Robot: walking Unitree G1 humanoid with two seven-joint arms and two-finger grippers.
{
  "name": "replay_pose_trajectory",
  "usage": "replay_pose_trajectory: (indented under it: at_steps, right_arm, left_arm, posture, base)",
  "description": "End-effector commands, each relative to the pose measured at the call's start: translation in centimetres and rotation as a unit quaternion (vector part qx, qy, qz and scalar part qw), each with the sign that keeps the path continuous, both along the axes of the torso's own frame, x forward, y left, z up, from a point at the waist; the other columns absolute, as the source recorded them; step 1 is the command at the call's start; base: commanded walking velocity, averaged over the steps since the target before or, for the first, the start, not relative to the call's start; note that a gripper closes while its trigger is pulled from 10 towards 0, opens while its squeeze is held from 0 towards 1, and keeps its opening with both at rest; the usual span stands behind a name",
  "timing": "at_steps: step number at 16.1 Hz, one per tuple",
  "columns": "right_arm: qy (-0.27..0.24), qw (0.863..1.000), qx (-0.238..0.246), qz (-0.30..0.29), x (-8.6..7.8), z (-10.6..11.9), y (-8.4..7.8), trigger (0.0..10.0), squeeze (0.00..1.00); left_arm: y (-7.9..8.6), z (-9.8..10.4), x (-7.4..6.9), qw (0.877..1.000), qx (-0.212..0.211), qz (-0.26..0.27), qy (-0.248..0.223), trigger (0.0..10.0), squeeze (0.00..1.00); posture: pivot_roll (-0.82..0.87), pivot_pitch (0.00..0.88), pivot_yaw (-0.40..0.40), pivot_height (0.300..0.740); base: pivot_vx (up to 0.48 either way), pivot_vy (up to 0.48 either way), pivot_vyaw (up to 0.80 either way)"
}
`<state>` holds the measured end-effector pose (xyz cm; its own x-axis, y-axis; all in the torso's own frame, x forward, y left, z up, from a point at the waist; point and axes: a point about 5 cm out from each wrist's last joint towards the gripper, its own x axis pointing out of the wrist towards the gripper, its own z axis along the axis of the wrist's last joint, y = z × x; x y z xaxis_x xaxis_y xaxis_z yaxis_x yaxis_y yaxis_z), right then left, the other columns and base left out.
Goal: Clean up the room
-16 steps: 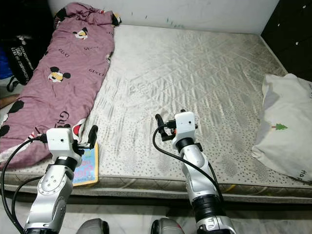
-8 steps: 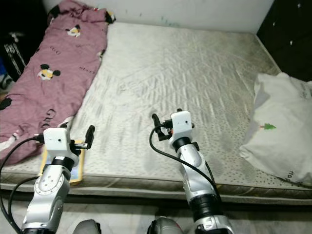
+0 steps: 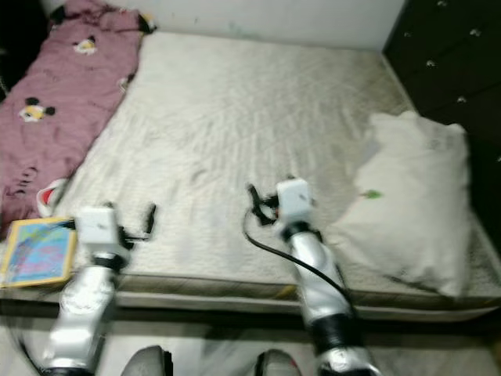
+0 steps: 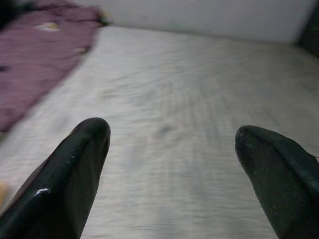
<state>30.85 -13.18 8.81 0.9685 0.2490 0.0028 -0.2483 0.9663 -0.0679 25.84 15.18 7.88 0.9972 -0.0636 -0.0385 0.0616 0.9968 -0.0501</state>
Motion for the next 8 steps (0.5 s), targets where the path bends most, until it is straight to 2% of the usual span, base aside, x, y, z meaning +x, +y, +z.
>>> replay_pose_trajectory:
  at_steps: [1,8]
  right_arm:
    - [-0.006,1.0,0.005,-0.002,0.16,0.32,0.33,10.0,0.0]
    - [-0.004,1.0,0.004,-0.002,0.19,0.26,0.33,10.0,0.0]
  left_arm:
    - [0.76,0.14,-0.03,1.0,0.008,0.01,-0.001,10.0,0.0]
    - [0.69,0.12,0.02,1.0,0.007,0.008,0.0,10.0,0.0]
  posture:
    - [0.05,0.12,-0.051,0.74]
    - [0.05,0.12,-0.052,0.74]
  base:
    - [0.0,-0.364,0.0]
    - [0.0,-0.362,0.0]
